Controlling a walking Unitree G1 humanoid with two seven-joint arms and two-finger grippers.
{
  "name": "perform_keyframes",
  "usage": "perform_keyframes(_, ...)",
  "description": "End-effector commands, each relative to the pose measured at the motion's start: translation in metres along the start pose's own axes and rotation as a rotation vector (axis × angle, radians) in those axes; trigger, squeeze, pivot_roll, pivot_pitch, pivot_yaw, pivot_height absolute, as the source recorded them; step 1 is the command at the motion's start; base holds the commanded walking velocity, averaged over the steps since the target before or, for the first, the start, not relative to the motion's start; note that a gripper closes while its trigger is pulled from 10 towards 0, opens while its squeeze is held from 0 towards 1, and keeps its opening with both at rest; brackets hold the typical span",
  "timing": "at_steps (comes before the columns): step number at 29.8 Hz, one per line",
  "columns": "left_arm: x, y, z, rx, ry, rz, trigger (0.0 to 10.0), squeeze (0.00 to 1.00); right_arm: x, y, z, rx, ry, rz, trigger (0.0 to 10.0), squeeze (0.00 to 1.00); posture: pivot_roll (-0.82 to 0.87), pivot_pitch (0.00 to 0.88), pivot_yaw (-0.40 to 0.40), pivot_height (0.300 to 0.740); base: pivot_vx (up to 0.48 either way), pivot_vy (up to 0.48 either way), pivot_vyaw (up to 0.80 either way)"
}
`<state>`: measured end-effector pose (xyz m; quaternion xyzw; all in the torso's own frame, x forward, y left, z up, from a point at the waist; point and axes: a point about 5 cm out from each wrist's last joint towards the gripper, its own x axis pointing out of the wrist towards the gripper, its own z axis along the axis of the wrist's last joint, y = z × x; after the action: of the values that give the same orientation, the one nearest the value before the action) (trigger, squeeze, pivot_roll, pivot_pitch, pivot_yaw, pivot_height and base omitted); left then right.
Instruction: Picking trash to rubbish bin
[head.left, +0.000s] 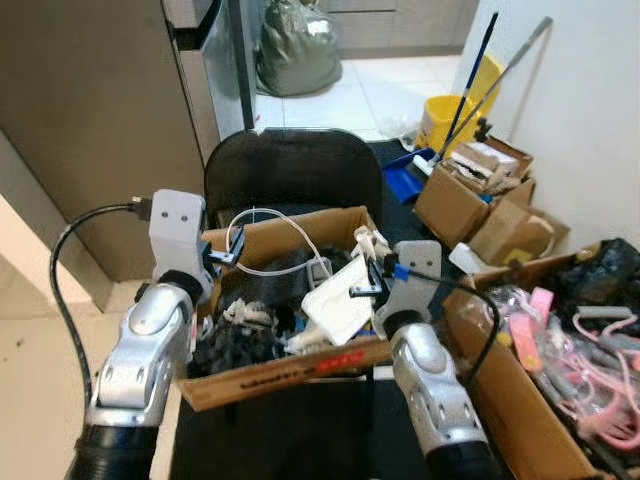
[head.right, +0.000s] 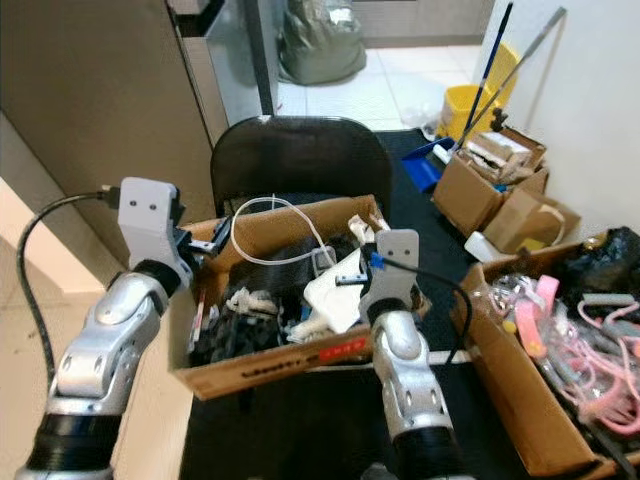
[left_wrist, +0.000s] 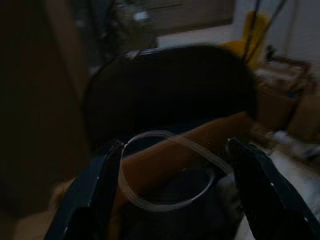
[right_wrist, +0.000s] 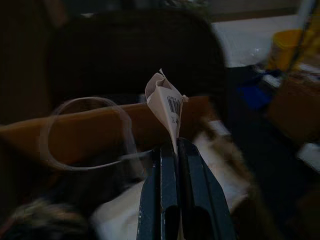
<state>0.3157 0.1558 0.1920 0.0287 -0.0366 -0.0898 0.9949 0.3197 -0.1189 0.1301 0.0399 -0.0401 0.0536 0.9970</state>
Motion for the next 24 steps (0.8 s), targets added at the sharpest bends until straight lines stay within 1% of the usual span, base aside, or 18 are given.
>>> perform_keyframes(1, -0.0022, 0.0048, -0.0057, 0.006, 0.028, 0.018, 10.0, 0.00, 0.0002, 0.0013, -0.0008, 0.013, -0.002, -0.002, 10.0, 0.00, 0.04, 0.153, 0.037, 0.740, 0.349, 0.000, 0.00)
perform_keyframes(24, -0.0035, 0.0039, -0.0076, 0.000, 0.035, 0.019, 10.0, 0.00, 0.0009, 0.0014, -0.0004, 0.010, -0.005, 0.002, 10.0, 0.00, 0.04, 0.158, 0.034, 0.740, 0.343, 0.000, 0.00)
